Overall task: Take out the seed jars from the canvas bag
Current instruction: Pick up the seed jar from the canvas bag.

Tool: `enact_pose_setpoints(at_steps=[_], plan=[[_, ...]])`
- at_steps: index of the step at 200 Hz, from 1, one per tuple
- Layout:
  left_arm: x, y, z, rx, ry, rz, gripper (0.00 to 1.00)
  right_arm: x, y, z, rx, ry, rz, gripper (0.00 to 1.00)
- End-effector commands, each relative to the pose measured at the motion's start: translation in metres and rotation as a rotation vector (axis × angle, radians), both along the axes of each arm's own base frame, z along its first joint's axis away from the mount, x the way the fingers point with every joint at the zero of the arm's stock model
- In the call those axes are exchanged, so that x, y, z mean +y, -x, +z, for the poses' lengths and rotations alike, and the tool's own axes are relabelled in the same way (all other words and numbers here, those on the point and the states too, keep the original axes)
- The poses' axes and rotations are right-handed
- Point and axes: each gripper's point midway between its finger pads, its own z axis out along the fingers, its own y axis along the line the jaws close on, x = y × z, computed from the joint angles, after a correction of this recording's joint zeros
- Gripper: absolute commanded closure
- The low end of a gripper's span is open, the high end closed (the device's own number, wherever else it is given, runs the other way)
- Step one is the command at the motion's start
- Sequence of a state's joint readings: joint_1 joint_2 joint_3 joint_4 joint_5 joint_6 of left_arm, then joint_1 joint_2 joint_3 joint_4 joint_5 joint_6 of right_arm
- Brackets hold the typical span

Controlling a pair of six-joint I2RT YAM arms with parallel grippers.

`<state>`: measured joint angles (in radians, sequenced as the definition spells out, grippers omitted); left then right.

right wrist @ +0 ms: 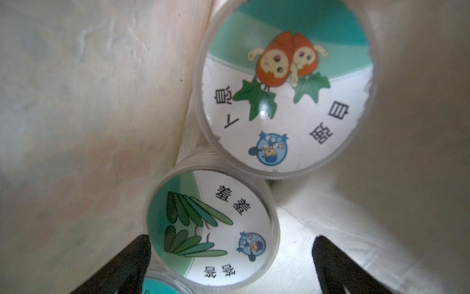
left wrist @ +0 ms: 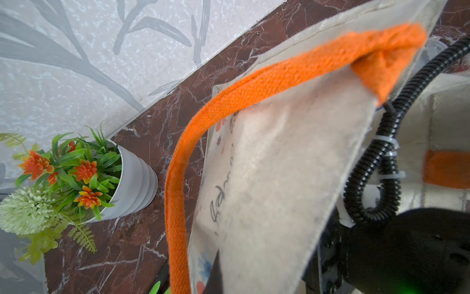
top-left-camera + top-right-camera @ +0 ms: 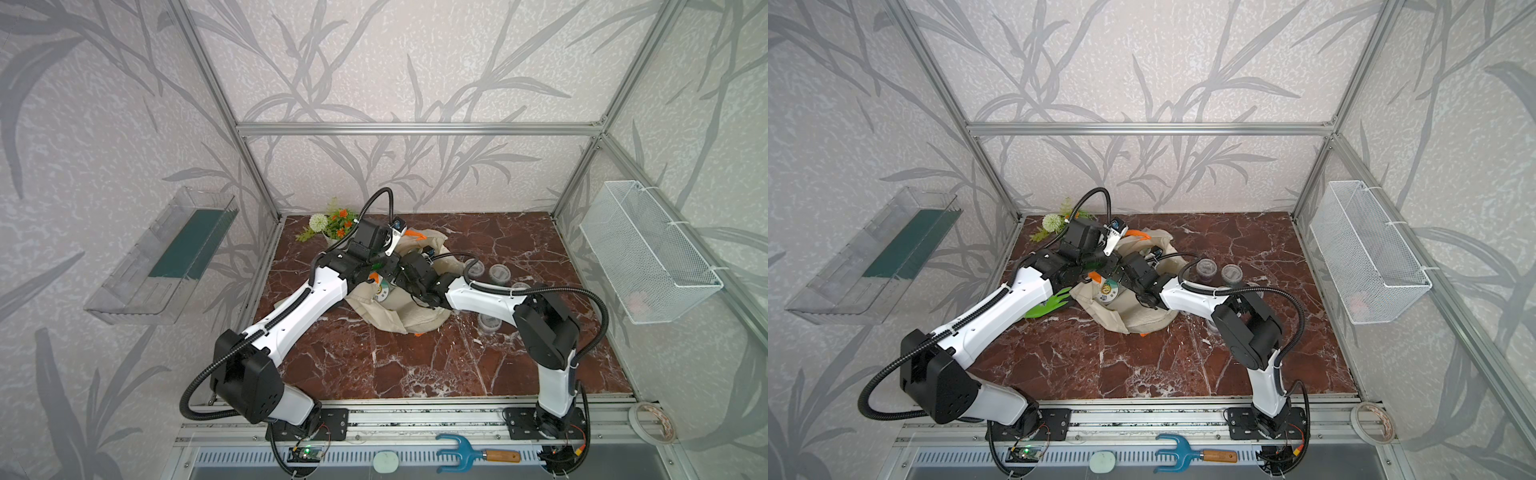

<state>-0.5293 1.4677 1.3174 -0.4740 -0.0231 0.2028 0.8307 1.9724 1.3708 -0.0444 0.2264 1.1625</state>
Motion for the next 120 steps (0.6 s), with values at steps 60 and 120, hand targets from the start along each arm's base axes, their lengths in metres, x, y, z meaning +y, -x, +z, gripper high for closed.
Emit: enact_pose_setpoints(at_steps=[60,120], plan=[[-0.014,0.007,0.043,-0.118,0.115,-0.062,1.0,0.029,-0.009,0.003,-0.039,-0.025,0.044,0.01],[-0.009,0.007,0.044,-0.155,0.11,-0.047,1.0,0.018,0.006,0.027,-0.15,-0.093,0.062,0.01]])
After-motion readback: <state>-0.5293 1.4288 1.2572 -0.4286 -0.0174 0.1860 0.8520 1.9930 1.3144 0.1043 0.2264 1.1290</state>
